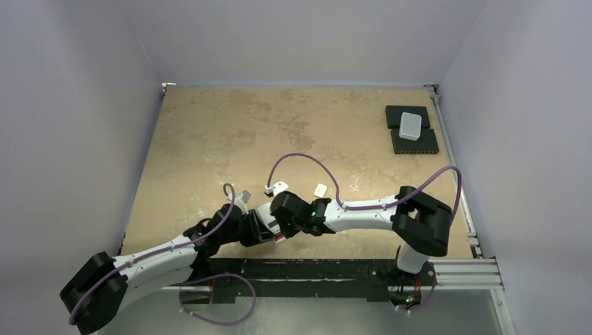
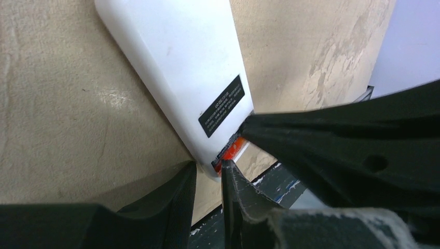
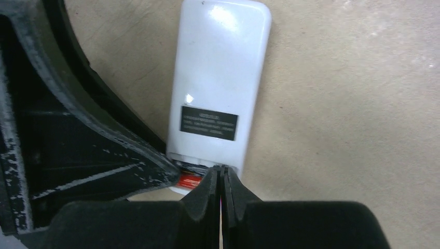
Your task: Load the batteries into the remote control
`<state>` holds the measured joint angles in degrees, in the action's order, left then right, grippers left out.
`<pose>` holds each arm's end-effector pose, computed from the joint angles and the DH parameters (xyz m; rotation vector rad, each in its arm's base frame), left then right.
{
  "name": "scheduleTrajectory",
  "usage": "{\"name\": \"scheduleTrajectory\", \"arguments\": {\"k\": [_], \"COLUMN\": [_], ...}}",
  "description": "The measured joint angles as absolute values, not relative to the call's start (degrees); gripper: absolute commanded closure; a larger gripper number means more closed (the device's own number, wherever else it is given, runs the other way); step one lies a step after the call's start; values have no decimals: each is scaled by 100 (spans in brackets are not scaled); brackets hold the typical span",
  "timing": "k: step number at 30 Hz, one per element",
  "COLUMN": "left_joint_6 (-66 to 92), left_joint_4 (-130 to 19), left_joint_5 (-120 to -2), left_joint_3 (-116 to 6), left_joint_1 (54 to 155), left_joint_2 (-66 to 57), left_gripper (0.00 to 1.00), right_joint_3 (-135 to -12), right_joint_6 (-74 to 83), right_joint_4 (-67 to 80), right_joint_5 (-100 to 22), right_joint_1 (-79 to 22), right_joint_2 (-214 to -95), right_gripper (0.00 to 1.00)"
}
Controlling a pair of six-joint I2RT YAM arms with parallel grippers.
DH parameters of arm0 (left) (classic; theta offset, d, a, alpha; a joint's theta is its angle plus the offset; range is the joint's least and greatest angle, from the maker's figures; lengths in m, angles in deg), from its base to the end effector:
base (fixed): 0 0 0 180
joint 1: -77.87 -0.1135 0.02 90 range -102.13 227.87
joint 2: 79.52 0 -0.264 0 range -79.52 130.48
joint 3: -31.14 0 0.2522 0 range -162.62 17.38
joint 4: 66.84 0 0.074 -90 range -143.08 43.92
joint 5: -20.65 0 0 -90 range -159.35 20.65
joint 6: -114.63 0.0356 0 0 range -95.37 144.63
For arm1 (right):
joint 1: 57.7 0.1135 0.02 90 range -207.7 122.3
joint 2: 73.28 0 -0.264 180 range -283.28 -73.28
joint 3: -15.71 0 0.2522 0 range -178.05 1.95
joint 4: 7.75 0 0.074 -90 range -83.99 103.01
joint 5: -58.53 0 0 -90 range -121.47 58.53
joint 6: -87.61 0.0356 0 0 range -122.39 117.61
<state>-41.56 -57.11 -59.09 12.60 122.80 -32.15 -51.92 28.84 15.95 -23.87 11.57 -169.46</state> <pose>0.0999 -0.1086 0.1182 -0.3604 2.5151 -1.1373 0.1236 0.3134 0.1690 -0.7807 2.4435 0.5652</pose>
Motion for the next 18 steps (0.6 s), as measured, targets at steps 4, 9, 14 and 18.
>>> {"name": "scheduleTrajectory", "arguments": {"k": [4,9,14,18], "left_joint_6": [-4156,-4156,-4154,-4123], "left_joint_4": [-5729,-5724,-5718,-5713], "left_joint_5": [-5907,-5907,-5907,-5907], "left_joint_3": [1260,1260,1260,1260], "left_joint_1": [12280,12280,12280,12280], "left_joint_2": [-3215,-3217,-3230,-3252], "left_gripper": [76,76,76,76], "right_joint_3": [-5410,-5539,-5548,-5627], "right_joint_6": [2960,3030,3166,3240], "right_joint_4": [1885,2036,2065,2244], "right_joint_5": [-1972,-1561,-1349,-1286], "right_joint_1": [1463,1678,1743,1763], "right_joint_2": [-17136,-17234,-17232,-17232], "right_gripper": [95,95,93,88]}}
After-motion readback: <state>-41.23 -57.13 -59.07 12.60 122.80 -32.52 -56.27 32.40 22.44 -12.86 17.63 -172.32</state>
